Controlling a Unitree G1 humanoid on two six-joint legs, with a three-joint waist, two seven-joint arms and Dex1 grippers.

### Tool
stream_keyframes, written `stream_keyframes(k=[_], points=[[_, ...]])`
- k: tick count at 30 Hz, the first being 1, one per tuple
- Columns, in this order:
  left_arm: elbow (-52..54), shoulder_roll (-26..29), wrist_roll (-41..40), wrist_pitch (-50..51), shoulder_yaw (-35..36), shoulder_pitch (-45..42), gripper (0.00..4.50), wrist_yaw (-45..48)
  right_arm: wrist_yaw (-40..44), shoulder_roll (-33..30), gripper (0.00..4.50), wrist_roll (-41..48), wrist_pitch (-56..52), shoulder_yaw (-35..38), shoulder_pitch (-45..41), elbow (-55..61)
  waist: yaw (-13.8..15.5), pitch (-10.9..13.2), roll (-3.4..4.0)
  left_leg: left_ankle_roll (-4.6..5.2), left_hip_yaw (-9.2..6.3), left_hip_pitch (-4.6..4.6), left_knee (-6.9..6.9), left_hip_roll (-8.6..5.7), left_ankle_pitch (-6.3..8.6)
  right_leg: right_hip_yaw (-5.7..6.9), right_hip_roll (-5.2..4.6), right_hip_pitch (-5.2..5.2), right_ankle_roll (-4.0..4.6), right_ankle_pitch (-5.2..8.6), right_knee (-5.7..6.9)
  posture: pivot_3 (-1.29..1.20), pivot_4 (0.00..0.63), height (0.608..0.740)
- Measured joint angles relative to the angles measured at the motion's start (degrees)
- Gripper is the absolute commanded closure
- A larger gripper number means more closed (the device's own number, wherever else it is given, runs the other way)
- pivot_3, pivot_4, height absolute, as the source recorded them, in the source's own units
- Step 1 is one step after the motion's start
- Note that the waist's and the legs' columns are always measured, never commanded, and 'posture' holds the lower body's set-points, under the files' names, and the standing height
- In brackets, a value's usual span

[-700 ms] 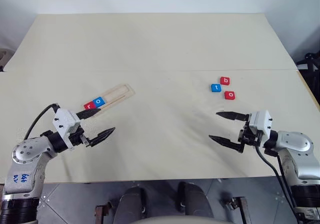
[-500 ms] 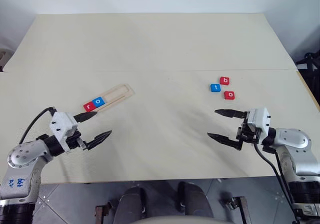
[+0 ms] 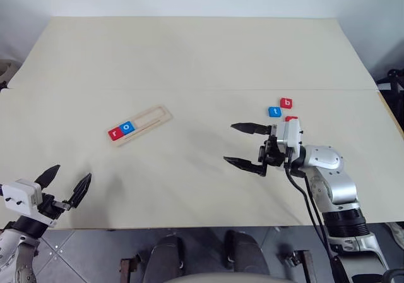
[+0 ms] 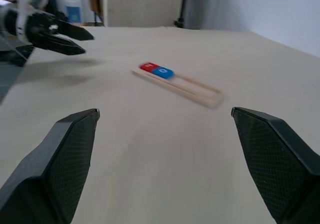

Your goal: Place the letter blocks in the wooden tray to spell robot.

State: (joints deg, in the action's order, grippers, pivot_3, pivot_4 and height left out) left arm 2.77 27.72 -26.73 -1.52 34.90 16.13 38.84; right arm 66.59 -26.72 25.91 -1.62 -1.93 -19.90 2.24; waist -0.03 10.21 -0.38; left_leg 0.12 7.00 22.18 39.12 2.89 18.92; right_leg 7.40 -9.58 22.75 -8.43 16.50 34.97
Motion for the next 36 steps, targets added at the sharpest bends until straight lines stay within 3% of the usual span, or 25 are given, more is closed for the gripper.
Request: stream_keyframes(k=[7,12,19,24,31,36], points=[[-10.8,10.4,0.4,1.5,-7.0,-17.8,0.00,8.3,-1.0,-2.6,0.07,0.2,-1.3,1.6,2.4,1.3,-0.1,0.0,-0.04,-0.03,0.05,0.00,-0.02,-0.01,0.00,0.07,0.02,0.02,0.04,0.00,0.02,0.00,0.150,0.740],[-29.4,16.7,5.6,-1.5,-15.7,-33.1,0.00,18.5,-1.2,-4.0,0.07,0.6,-2.2,2.4,4.6,3.1,-0.7,0.0,-0.04,-0.05,0.18,0.02,-0.08,0.01,0.00,0.11,0.08,0.11,0.04,0.00,0.00,0.00,0.150,0.740],[-51.5,18.2,12.0,-7.1,-23.0,-48.7,0.00,27.2,-4.0,-4.1,0.07,0.5,-2.1,2.7,5.4,5.2,-1.5,0.0,-0.08,-0.05,0.22,0.05,-0.08,0.00,0.00,0.15,0.08,0.13,0.03,0.00,-0.01,0.00,0.150,0.740],[-57.8,18.1,14.2,-9.1,-25.6,-51.7,0.00,31.9,-5.5,-4.6,0.07,0.6,-2.5,3.2,8.1,8.0,-1.7,0.0,-0.08,-0.05,0.25,0.04,-0.07,0.00,0.00,0.12,0.08,0.15,0.02,0.00,0.01,0.00,0.150,0.740],[-60.3,17.9,15.1,-12.1,-25.7,-52.1,0.00,31.3,-6.7,-5.0,0.07,0.6,-3.5,4.2,9.0,9.4,-1.5,0.0,-0.10,-0.05,0.22,0.02,-0.02,0.01,0.00,0.09,0.08,0.15,0.02,0.00,0.11,0.00,0.150,0.740],[-61.5,17.5,15.0,-13.2,-25.1,-52.0,1.10,30.1,-7.3,-4.9,0.00,0.6,-3.6,4.2,8.8,9.4,-1.6,0.0,-0.09,-0.05,0.23,-0.01,-0.02,0.01,0.00,0.07,0.08,0.15,0.02,0.00,0.12,0.00,0.150,0.740]])
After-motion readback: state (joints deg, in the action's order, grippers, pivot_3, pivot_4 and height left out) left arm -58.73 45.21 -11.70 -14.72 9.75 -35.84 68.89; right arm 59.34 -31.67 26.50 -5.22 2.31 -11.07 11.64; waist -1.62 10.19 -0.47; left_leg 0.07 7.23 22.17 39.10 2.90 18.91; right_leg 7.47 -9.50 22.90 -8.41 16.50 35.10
